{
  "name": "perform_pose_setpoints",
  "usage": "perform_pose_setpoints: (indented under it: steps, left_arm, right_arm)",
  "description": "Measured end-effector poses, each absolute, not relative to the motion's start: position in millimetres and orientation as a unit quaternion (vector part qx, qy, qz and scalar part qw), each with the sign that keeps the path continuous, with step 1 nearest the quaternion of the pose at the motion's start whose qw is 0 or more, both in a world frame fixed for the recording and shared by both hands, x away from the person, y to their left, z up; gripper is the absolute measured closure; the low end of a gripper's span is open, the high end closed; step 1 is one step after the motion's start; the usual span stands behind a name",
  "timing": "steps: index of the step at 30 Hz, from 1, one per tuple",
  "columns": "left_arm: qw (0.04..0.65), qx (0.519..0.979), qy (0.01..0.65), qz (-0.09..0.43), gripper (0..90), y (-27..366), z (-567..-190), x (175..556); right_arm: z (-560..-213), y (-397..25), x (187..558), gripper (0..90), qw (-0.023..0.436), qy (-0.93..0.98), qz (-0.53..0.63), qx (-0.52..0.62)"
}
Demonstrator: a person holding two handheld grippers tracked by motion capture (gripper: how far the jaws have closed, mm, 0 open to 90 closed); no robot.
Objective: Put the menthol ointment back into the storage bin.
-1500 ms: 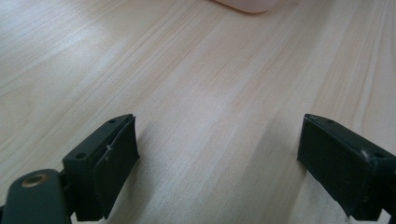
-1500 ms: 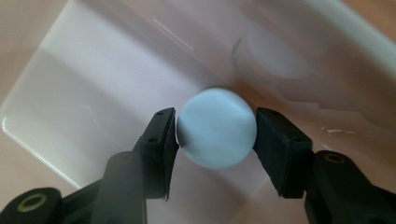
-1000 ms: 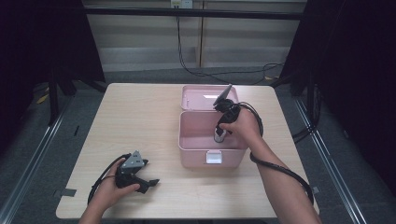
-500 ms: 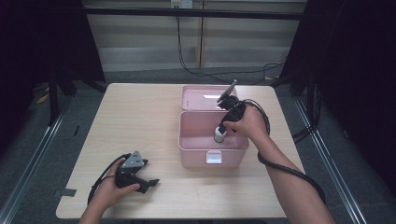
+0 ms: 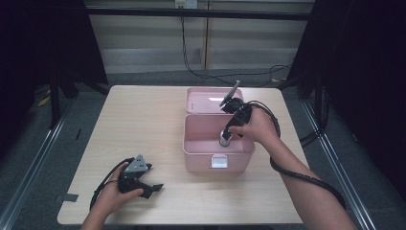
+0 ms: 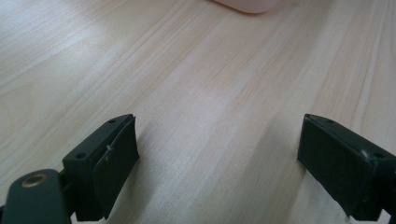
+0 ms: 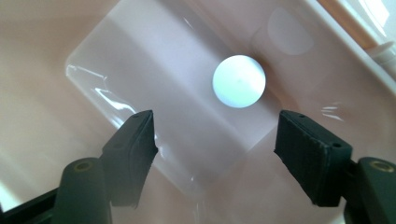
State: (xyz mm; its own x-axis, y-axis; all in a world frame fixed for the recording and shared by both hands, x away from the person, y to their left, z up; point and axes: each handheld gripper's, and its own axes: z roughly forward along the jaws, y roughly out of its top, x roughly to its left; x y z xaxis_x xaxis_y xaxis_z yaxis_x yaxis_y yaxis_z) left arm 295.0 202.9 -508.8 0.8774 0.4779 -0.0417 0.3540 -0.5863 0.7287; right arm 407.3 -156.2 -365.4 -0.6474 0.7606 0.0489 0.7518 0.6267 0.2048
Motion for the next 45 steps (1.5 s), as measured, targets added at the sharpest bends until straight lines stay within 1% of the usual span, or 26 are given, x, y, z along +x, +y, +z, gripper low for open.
perform_pose_setpoints:
  steps: [5,11,27,32,38,45]
  left_arm:
    - [0.387,0.888,0.233,0.083,11.7,202.9,-508.4,294.8]
    - [0.386,0.889,0.233,0.082,11.7,202.6,-508.4,294.6]
    - [0.386,0.889,0.233,0.082,11.7,202.6,-508.4,294.6]
    - [0.385,0.889,0.233,0.082,11.7,202.6,-508.4,294.6]
    - [0.386,0.889,0.233,0.083,11.7,202.5,-508.6,294.5]
    - [0.387,0.889,0.233,0.083,11.7,202.5,-508.6,294.5]
  right_arm:
    - [-352.7,-157.6,403.2,26.8,0.026,0.906,0.113,0.407]
    - [-340.1,-163.9,399.7,26.1,0.021,0.907,0.125,0.401]
    - [-323.7,-188.7,387.5,24.7,0.027,0.916,0.134,0.377]
    - [-315.2,-203.4,383.1,24.4,0.028,0.913,0.140,0.382]
    - [-312.0,-218.8,377.5,24.2,0.030,0.911,0.149,0.384]
    - [-316.3,-231.1,369.6,23.9,0.032,0.910,0.152,0.384]
